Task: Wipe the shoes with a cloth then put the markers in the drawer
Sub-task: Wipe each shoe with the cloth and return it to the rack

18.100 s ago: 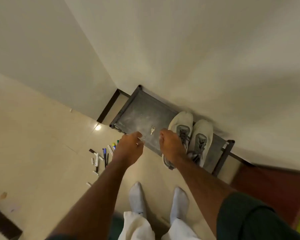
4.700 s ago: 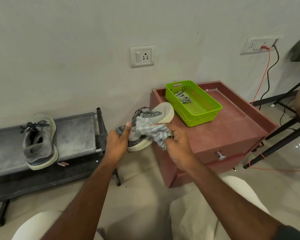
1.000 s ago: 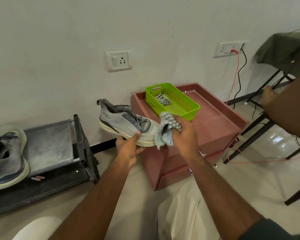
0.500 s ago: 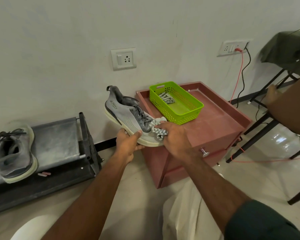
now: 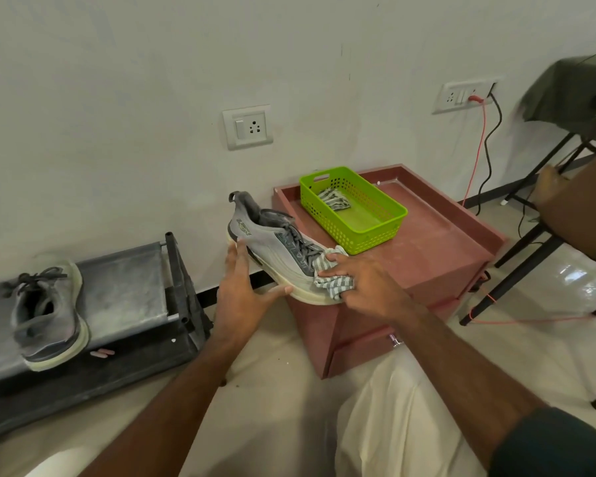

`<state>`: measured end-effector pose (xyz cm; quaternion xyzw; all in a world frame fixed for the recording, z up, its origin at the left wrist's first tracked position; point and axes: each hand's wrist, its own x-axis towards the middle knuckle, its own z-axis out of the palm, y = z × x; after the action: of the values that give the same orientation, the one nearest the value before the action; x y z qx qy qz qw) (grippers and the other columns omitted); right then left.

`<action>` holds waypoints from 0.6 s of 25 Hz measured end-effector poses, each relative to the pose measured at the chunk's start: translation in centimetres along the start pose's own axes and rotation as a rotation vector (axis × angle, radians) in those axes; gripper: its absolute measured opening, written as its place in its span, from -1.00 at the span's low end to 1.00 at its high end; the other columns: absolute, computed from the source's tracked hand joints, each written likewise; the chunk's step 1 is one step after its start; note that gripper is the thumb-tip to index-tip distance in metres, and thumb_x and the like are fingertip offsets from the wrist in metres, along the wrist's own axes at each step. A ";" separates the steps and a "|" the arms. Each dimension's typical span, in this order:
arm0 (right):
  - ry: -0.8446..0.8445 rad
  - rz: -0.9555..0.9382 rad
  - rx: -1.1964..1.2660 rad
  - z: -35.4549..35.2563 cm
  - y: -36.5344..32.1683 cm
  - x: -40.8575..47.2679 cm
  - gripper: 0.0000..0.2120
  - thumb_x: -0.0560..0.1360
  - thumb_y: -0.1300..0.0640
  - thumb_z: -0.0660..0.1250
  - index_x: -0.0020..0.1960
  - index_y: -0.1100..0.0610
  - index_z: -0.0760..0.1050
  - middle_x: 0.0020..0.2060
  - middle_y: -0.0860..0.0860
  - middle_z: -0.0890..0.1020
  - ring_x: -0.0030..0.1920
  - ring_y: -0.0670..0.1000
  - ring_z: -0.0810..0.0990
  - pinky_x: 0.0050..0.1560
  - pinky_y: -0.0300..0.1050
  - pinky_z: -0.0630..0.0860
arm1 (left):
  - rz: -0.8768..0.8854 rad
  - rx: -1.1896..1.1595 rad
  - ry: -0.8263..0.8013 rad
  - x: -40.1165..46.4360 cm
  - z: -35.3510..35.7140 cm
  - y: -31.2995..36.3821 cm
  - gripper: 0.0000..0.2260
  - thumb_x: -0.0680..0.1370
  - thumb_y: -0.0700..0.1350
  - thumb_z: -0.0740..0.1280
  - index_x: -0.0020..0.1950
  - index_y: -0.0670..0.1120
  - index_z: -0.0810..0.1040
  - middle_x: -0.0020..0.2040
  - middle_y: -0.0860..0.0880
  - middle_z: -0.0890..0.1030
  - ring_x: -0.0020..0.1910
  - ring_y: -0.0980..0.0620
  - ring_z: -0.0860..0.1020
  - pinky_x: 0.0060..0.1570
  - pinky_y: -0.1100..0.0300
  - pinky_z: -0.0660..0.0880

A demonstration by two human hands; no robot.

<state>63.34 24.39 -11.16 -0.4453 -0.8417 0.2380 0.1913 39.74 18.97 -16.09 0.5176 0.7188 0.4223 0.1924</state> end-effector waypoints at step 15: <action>-0.028 0.026 0.110 0.4 2.3 0.6 -0.33 0.23 0.44 0.25 0.22 -0.02 0.64 0.44 -0.07 0.44 0.45 -0.12 0.38 0.42 -0.23 0.31 | 1.072 0.742 0.039 2.3 1.8 -4.4 -0.31 0.49 0.12 0.48 0.54 -0.14 0.40 0.55 -0.14 0.37 0.59 -0.09 0.22 0.50 -0.25 0.16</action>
<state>64.30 25.89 -12.70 -0.4416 -0.8240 0.2928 0.2008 37.59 21.29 -20.28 0.8288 0.4622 0.1929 -0.2494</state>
